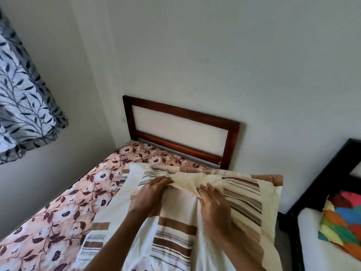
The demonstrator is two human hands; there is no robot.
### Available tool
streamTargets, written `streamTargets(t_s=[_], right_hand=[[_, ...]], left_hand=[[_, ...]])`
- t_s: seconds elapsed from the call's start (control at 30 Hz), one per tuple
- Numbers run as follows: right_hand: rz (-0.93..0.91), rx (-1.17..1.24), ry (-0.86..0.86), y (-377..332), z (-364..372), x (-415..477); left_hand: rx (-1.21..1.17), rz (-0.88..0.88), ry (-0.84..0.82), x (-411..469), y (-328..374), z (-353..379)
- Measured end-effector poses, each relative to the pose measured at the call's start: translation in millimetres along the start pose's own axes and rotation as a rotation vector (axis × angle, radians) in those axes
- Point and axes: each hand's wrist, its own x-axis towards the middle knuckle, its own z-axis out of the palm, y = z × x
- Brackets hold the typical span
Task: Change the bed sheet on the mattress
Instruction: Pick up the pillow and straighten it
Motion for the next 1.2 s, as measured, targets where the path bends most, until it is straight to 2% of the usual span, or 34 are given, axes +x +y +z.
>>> streamTargets(t_s=[0.27, 0.43, 0.53, 0.83, 0.97, 1.1, 1.2], right_hand=[[-0.104, 0.130, -0.152, 55, 131, 151], [-0.087, 0.159, -0.174, 77, 217, 226], [-0.037, 0.181, -0.274, 84, 264, 257], [0.028, 0.251, -0.381, 105, 442, 278], [0.083, 0.253, -0.405, 109, 525, 283], [0.164, 0.247, -0.408, 118, 584, 281], [0.166, 0.163, -0.507, 134, 615, 269]], left_hand=[[0.056, -0.128, -0.018, 142, -111, 54], [0.079, -0.274, -0.085, 216, -198, 93], [0.110, -0.322, -0.113, 252, -236, 113], [0.223, -0.332, -0.281, 300, -356, 194], [0.304, -0.308, -0.265, 316, -422, 240], [0.353, -0.186, -0.213, 336, -463, 284], [0.362, -0.189, -0.232, 336, -481, 324]])
